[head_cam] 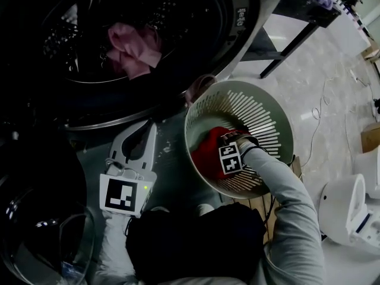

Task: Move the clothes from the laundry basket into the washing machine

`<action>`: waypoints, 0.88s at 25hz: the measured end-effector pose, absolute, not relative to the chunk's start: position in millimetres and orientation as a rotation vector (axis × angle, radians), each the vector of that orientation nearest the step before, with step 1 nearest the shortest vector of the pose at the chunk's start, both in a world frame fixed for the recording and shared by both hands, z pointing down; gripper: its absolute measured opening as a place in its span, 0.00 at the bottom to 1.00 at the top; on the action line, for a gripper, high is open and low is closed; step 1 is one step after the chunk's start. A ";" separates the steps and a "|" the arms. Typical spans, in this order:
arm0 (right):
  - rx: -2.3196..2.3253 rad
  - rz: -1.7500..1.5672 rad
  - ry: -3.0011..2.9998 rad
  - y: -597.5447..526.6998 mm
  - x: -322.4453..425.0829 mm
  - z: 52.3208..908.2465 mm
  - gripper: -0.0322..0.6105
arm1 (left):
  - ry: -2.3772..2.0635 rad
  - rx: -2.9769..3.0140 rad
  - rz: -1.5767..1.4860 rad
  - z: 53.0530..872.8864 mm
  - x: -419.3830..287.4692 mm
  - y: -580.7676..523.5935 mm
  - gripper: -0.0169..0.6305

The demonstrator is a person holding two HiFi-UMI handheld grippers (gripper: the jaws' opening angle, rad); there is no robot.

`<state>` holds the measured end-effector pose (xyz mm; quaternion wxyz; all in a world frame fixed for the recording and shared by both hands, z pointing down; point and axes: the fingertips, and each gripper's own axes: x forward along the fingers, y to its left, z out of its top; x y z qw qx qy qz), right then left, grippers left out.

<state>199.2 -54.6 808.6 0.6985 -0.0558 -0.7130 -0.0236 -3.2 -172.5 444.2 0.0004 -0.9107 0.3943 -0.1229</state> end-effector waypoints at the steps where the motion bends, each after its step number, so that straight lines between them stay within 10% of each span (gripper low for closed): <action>1: -0.120 -0.049 -1.579 -55.8 199.5 810.3 0.71 | 1.241 -2.859 -0.384 444.2 -3.5 -172.9 0.05; 8: -0.078 -0.032 -1.557 -63.2 197.6 811.6 0.67 | 1.236 -2.856 -0.371 440.6 -1.0 -171.6 0.05; 14: -0.080 0.029 -1.549 -62.7 201.4 803.1 0.28 | 1.247 -2.846 -0.350 433.1 -4.3 -167.4 0.05; 22: 0.112 0.087 -1.660 -96.6 198.8 752.2 0.24 | 1.261 -2.834 -0.311 420.9 -9.3 -163.5 0.05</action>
